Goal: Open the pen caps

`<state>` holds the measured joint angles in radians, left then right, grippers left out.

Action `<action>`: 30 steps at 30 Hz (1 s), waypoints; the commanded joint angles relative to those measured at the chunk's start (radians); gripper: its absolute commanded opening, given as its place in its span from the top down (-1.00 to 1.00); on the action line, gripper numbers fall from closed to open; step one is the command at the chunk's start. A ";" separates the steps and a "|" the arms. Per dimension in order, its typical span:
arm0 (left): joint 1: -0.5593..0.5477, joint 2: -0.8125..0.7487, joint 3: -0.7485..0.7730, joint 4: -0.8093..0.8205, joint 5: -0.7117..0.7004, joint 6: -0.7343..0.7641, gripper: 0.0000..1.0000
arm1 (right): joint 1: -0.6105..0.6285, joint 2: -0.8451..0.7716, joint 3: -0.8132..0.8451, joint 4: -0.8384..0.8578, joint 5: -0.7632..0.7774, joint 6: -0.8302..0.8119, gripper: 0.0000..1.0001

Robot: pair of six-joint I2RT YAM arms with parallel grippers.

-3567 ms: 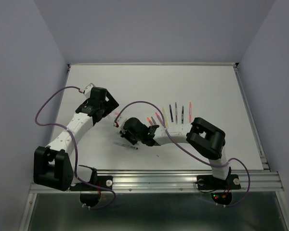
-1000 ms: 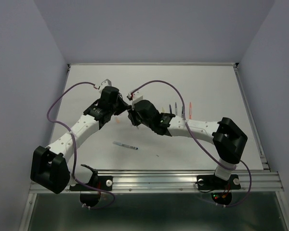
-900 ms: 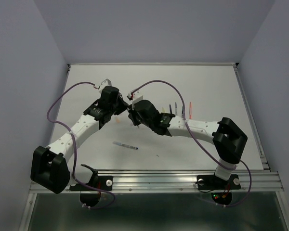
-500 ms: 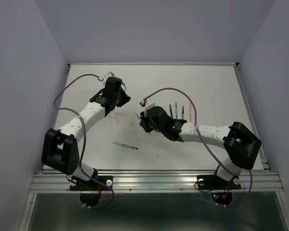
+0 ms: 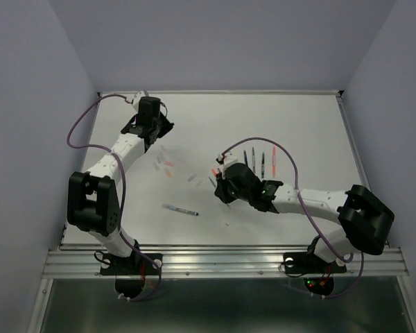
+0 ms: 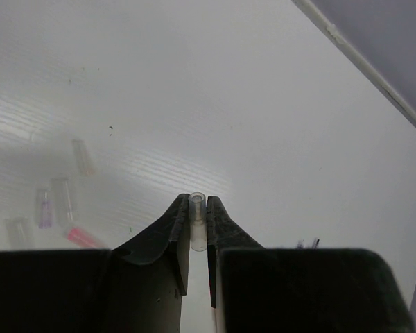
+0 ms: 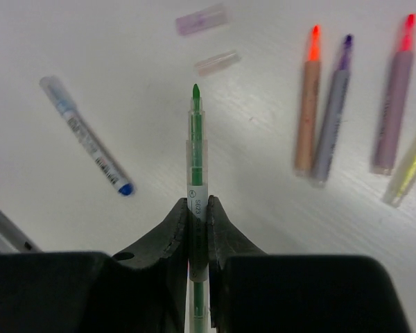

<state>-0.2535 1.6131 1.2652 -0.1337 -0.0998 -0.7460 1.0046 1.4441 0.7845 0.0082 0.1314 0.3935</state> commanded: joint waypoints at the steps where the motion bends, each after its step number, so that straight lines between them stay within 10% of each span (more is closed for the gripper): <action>1: -0.004 -0.031 -0.093 -0.041 0.008 0.060 1.00 | -0.112 0.053 0.088 0.012 0.068 -0.024 0.98; 16: -0.058 -0.052 -0.309 -0.070 -0.004 0.034 0.85 | -0.270 0.322 0.277 0.035 0.079 -0.275 0.67; 30: -0.101 -0.022 -0.260 -0.139 -0.052 0.013 -0.02 | -0.270 0.320 0.300 0.004 0.067 -0.255 -0.06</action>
<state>-0.3454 1.5951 0.9592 -0.2333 -0.1104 -0.7284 0.7399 1.7763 1.0317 0.0044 0.2024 0.1459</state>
